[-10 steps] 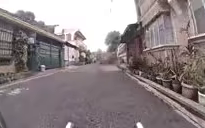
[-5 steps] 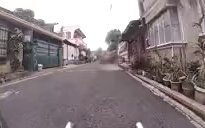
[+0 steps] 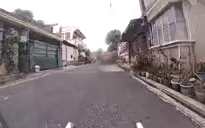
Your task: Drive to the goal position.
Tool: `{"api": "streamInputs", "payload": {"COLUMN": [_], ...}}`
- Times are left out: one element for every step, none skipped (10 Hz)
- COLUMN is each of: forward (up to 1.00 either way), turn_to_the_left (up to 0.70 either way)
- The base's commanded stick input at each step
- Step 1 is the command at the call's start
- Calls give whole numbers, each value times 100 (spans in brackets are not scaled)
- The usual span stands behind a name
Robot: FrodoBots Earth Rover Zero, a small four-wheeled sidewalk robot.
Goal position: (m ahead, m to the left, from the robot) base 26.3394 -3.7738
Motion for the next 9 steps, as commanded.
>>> {"api": "streamInputs", "payload": {"forward": [70,70,70,70,70,70,70,70,70], "turn_to_the_left": [0,0,0,0,0,0,0,0,0]}}
